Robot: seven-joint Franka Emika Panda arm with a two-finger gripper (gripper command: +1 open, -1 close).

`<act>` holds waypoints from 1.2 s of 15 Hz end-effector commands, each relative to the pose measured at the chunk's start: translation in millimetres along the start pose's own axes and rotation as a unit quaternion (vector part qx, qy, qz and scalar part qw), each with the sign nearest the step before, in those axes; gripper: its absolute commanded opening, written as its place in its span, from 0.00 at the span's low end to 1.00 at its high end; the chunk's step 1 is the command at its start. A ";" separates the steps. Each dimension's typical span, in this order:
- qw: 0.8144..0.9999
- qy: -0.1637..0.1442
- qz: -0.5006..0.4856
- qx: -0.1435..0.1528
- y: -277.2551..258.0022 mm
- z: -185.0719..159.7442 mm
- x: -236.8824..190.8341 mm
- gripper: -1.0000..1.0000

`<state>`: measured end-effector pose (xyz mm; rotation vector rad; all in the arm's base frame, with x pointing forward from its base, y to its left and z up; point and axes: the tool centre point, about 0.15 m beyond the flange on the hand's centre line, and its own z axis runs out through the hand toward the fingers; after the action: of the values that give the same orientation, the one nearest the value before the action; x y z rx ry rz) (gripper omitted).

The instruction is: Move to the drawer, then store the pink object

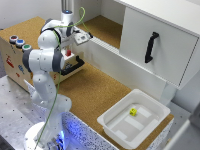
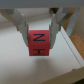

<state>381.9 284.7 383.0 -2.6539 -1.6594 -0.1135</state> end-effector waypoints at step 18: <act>0.768 0.040 0.637 -0.053 -8.1 16.3 -35.3 1.00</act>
<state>372.5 277.7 334.7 -3.1521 0.2160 -0.1643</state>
